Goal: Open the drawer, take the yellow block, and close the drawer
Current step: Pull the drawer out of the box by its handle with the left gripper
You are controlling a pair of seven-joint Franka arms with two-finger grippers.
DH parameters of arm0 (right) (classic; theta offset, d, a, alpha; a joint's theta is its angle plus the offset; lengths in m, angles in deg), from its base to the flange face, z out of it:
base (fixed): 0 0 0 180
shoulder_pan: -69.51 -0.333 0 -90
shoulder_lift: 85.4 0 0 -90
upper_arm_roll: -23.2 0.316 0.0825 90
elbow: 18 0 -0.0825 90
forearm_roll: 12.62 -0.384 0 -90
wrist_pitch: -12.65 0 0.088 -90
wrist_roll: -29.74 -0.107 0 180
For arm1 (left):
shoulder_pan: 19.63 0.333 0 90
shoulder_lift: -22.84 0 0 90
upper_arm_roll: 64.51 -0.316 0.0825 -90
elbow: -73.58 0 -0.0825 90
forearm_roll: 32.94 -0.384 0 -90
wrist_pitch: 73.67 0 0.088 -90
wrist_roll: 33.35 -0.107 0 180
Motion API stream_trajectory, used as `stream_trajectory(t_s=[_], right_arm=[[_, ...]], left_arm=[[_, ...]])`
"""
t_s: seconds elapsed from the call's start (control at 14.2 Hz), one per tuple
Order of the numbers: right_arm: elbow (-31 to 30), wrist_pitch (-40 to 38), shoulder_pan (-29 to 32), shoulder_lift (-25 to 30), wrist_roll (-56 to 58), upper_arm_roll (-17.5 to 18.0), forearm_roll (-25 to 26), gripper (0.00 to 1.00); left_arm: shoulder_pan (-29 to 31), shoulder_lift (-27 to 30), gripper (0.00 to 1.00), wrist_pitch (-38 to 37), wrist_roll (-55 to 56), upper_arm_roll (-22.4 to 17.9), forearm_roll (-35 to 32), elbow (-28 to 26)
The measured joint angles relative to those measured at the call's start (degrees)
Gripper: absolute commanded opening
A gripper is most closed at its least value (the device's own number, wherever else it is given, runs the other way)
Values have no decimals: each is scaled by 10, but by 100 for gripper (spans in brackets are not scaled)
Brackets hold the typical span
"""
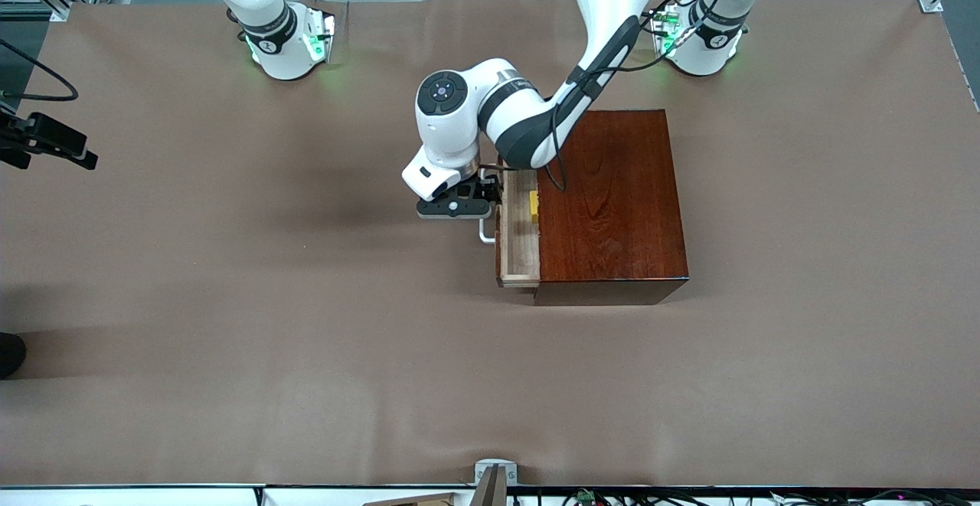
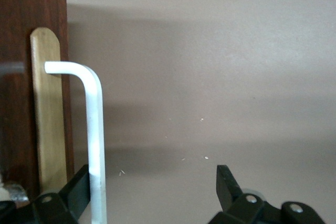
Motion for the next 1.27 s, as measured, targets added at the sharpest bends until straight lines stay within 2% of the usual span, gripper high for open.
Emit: stream_trajectory(t_s=[1.27], right_arm=[[0, -3, 0, -1, 0, 0, 0, 100]], left_arm=[[-17, -1, 100, 59, -2, -10, 38, -1]])
